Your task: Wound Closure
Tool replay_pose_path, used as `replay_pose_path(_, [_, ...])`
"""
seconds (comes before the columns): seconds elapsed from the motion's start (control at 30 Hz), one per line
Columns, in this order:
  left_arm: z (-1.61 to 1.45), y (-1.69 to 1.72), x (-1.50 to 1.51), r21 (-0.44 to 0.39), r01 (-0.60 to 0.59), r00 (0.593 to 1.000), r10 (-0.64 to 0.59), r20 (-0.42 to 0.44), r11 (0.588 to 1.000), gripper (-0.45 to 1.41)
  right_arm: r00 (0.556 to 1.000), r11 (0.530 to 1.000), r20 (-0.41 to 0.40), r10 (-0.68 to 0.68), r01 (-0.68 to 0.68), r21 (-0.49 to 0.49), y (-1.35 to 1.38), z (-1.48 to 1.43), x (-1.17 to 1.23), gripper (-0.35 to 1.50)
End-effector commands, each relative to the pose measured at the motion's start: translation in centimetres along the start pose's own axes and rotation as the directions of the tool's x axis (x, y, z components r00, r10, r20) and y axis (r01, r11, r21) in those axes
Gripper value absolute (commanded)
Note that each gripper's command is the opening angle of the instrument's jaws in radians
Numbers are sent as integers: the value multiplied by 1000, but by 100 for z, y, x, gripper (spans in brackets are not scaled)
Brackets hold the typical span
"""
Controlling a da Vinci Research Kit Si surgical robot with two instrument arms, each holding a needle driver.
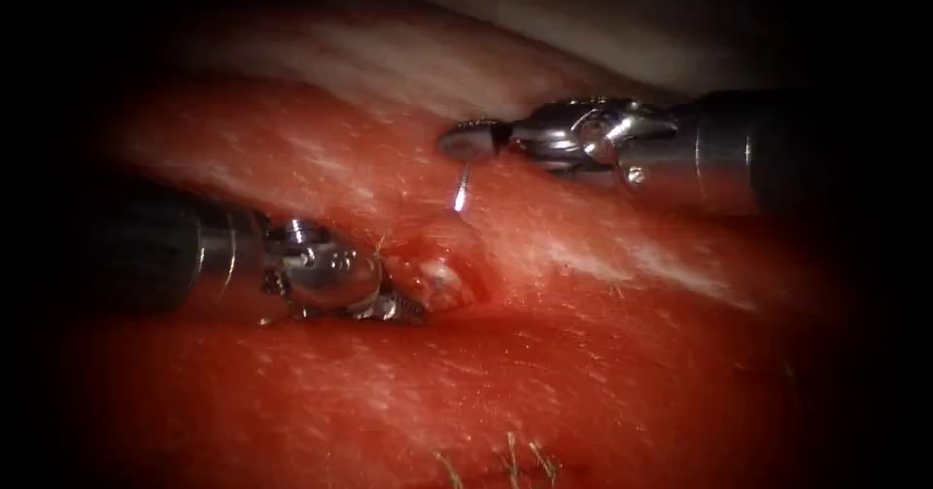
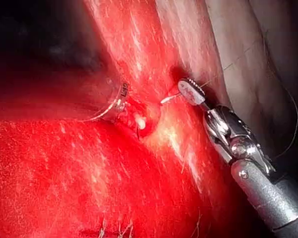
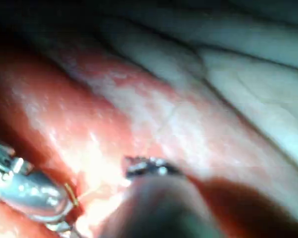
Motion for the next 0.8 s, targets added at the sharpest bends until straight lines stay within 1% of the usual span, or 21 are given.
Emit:
replay_pose_path(0.03, [9,1,-1,-3,0,1000,0,0,1000,9,999,999,28,39,-40,29,-6,11,2,-35])
replay_pose_path(0.07, [9,1,-1,-3,0,1000,0,0,1000,9,996,996,45,78,-80,43,-7,13,-1,-35])
replay_pose_path(0.1, [9,1,0,-3,0,1000,0,0,1000,9,986,986,84,146,-151,66,-8,18,-6,-35])
replay_pose_path(0.13, [8,1,0,-4,0,1000,0,0,1000,9,980,981,103,171,-179,75,-9,20,-8,-35])
replay_pose_path(0.17, [8,1,0,-4,0,1000,0,0,1000,9,965,967,141,223,-236,90,-10,24,-14,-35])
replay_pose_path(0.23, [8,1,0,-4,0,1000,0,0,1000,9,955,958,174,240,-262,117,-12,27,-20,-35])
replay_pose_path(0.27, [8,1,0,-4,0,1000,0,0,1000,9,946,948,209,248,-281,149,-15,30,-26,-35])
replay_pose_path(0.33, [8,1,0,-4,0,1000,0,0,1000,9,935,933,245,256,-305,190,-22,33,-33,-35])
replay_pose_path(0.43, [7,1,0,-5,0,1000,0,0,1000,9,926,920,289,242,-314,234,-45,41,-48,-35])
replay_pose_path(0.53, [5,1,0,-1,0,1000,0,-2,1000,9,927,920,292,237,-311,241,-55,40,-50,-35])
replay_pose_path(0.57, [4,1,1,3,0,1000,0,-4,1000,9,932,921,275,236,-305,243,-57,38,-48,-35])
replay_pose_path(0.6, [-1,2,1,9,0,1000,0,-7,1000,9,965,938,206,160,-214,273,-58,33,-41,-35])
replay_pose_path(0.63, [-4,3,1,12,5,1000,-5,-9,1000,9,978,945,168,125,-169,280,-56,31,-38,-35])
replay_pose_path(0.67, [-14,8,0,17,-25,1000,25,-14,1000,9,990,955,100,103,-127,267,-52,24,-30,31])
replay_pose_path(0.73, [-27,15,-1,18,-66,998,66,-18,998,15,997,964,58,46,-60,260,-46,19,-24,57])
replay_pose_path(0.77, [-32,17,-1,17,-89,995,89,-32,996,16,999,967,32,-24,15,255,-42,16,-22,74])
replay_pose_path(0.8, [-43,22,1,22,-137,989,138,-54,990,17,993,964,3,-119,114,240,-36,13,-20,106])
